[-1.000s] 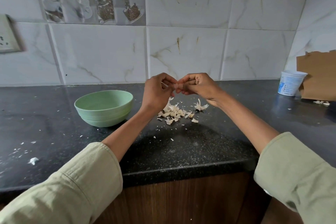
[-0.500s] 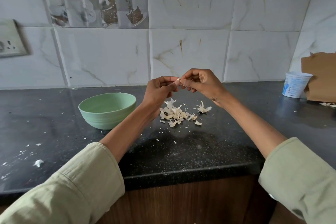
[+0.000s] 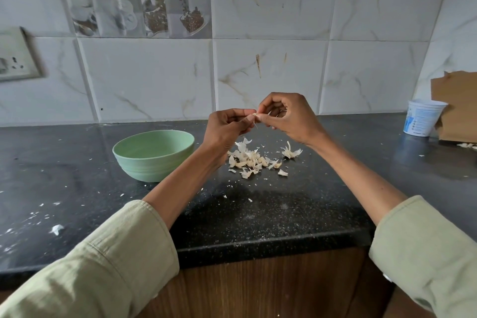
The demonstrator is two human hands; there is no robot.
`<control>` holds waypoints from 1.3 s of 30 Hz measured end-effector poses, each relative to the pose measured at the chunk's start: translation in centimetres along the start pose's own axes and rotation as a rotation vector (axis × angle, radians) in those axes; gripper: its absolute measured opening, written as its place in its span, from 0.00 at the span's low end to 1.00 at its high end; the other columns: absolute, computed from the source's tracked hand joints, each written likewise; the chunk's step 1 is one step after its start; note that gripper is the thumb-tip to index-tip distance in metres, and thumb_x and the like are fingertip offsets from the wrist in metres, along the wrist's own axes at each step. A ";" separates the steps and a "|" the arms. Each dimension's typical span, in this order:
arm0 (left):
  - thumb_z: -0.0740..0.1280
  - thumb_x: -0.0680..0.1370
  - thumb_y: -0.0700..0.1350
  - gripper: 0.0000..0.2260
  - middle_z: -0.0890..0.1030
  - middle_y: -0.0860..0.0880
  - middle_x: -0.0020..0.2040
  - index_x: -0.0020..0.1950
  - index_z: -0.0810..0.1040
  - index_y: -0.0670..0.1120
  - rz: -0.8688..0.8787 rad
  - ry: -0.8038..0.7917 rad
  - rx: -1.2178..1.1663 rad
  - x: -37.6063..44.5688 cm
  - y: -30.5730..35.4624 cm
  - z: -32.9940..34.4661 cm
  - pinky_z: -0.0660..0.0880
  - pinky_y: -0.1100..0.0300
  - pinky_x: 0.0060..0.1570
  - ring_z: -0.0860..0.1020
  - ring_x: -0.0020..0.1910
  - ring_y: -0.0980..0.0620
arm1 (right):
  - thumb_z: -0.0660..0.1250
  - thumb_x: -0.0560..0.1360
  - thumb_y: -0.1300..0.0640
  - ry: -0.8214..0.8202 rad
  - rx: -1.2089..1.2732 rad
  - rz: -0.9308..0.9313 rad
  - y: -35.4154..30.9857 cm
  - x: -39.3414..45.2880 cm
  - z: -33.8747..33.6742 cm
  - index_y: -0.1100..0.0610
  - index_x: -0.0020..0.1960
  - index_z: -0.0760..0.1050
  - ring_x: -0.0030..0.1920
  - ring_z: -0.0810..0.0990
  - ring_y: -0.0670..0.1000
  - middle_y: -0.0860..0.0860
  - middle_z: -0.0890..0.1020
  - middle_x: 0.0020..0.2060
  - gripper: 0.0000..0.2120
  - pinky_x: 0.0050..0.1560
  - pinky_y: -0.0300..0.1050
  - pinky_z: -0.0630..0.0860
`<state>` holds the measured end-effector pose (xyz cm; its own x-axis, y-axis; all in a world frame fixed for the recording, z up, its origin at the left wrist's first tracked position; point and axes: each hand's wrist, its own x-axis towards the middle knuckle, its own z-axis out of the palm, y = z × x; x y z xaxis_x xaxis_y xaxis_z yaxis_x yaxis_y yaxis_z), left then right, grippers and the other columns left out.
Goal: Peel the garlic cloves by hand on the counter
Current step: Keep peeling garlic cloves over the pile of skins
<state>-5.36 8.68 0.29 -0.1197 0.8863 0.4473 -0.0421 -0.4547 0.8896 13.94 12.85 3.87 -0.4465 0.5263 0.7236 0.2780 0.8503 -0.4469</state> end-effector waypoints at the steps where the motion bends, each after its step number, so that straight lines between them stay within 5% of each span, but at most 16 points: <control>1: 0.74 0.79 0.38 0.08 0.86 0.43 0.44 0.57 0.85 0.36 0.000 0.002 0.001 0.0 0.0 0.0 0.80 0.64 0.47 0.82 0.42 0.53 | 0.79 0.75 0.60 0.002 -0.006 -0.003 0.0 0.0 0.1 0.57 0.48 0.84 0.40 0.86 0.49 0.49 0.87 0.41 0.05 0.44 0.51 0.85; 7: 0.74 0.79 0.36 0.08 0.87 0.42 0.46 0.57 0.86 0.36 -0.038 0.013 -0.033 -0.1 0.1 0.0 0.80 0.65 0.47 0.83 0.43 0.52 | 0.79 0.74 0.62 0.021 -0.071 -0.035 -0.3 -0.1 0.7 0.57 0.45 0.84 0.37 0.85 0.52 0.50 0.86 0.38 0.04 0.40 0.44 0.81; 13: 0.75 0.78 0.37 0.08 0.87 0.43 0.45 0.56 0.86 0.36 -0.090 0.041 -0.124 -0.1 0.1 0.6 0.82 0.62 0.50 0.84 0.43 0.52 | 0.75 0.75 0.64 -0.025 -0.113 -0.030 -0.5 -0.2 1.1 0.58 0.45 0.80 0.35 0.80 0.55 0.54 0.83 0.36 0.04 0.40 0.53 0.79; 16: 0.74 0.79 0.36 0.06 0.87 0.44 0.43 0.54 0.86 0.37 -0.118 0.077 -0.190 0.0 0.1 0.6 0.82 0.63 0.50 0.83 0.42 0.52 | 0.75 0.76 0.65 -0.050 -0.108 -0.023 -0.6 -0.3 1.2 0.59 0.45 0.80 0.35 0.78 0.50 0.55 0.83 0.37 0.04 0.40 0.53 0.78; 20: 0.73 0.80 0.35 0.03 0.85 0.44 0.43 0.51 0.86 0.40 -0.149 0.101 -0.216 0.2 0.3 0.4 0.82 0.62 0.50 0.82 0.43 0.51 | 0.76 0.76 0.61 -0.035 -0.072 0.003 -1.0 -0.3 0.7 0.57 0.45 0.81 0.36 0.81 0.56 0.54 0.84 0.37 0.04 0.40 0.50 0.80; 28: 0.70 0.82 0.34 0.06 0.86 0.45 0.45 0.57 0.84 0.40 -0.210 0.052 -0.210 0.2 0.5 0.4 0.81 0.61 0.47 0.84 0.46 0.51 | 0.73 0.80 0.57 -0.009 -0.086 0.020 -0.9 -0.4 -0.1 0.59 0.40 0.79 0.34 0.83 0.52 0.52 0.83 0.32 0.11 0.44 0.52 0.81; 34: 0.69 0.82 0.33 0.10 0.85 0.43 0.46 0.63 0.80 0.37 -0.236 -0.004 -0.220 0.0 0.6 0.6 0.79 0.62 0.43 0.84 0.45 0.51 | 0.79 0.75 0.59 -0.021 -0.100 0.009 -0.8 -0.5 0.0 0.55 0.49 0.76 0.38 0.80 0.58 0.52 0.82 0.41 0.12 0.40 0.51 0.79; 39: 0.70 0.82 0.34 0.11 0.84 0.43 0.45 0.63 0.81 0.33 -0.211 -0.006 -0.180 0.0 0.3 0.4 0.79 0.64 0.41 0.82 0.42 0.53 | 0.79 0.76 0.55 -0.015 -0.141 -0.031 -0.7 -0.3 0.1 0.52 0.50 0.81 0.38 0.82 0.52 0.47 0.84 0.43 0.08 0.41 0.45 0.80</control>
<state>-4.96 8.60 0.65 -0.0840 0.9634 0.2547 -0.2412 -0.2677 0.9328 13.85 12.12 3.88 -0.4692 0.5008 0.7274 0.3799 0.8580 -0.3457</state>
